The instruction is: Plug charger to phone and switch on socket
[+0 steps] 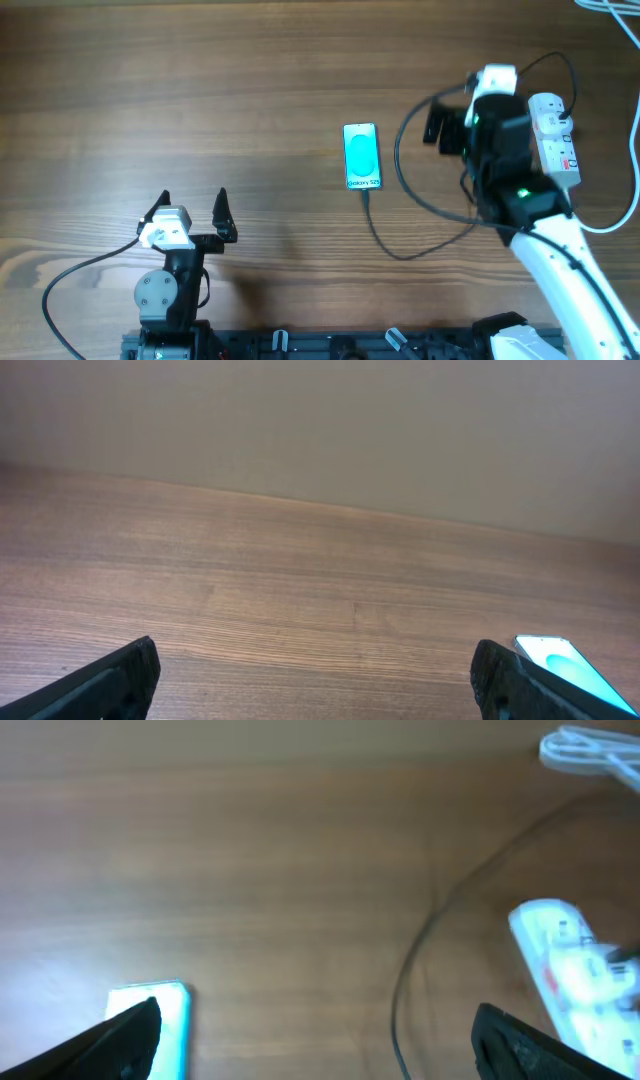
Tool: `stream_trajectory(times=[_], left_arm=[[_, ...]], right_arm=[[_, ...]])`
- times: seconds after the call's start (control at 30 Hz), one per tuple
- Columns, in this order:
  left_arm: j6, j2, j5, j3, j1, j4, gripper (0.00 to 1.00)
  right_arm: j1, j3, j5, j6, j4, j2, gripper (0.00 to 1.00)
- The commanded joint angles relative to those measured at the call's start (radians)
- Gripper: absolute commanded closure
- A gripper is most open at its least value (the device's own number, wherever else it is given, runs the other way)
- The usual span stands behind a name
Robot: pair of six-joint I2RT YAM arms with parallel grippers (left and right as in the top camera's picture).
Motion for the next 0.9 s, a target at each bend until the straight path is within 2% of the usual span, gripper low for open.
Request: stream_trajectory(times=[0.0, 0.1, 0.2, 0.43, 0.7, 0.87], left_arm=[[0.016, -0.01, -0.013, -0.003, -0.004, -0.007, 0.0], [0.016, -0.01, -0.013, -0.003, -0.004, -0.007, 0.0], [0.016, -0.01, -0.013, -0.003, -0.004, -0.007, 0.0], [0.016, -0.01, -0.013, -0.003, -0.004, -0.007, 0.0], [0.016, -0.01, -0.013, -0.003, -0.004, -0.007, 0.0], [0.016, -0.01, -0.013, -0.003, -0.004, -0.007, 0.0]], right_arm=[[-0.015, -0.211, -0.021, -0.028, 0.156, -0.023, 0.0], [-0.023, -0.329, -0.038, -0.028, 0.272, -0.04, 0.0], [-0.037, -0.422, -0.083, -0.044, 0.297, -0.058, 0.0], [-0.074, -0.586, -0.359, -0.271, 0.41, -0.084, 0.0], [-0.158, -0.833, -0.469, -0.269, 0.703, -0.185, 0.0], [-0.189, -0.885, -0.488, -0.258, 0.715, -0.262, 0.0]])
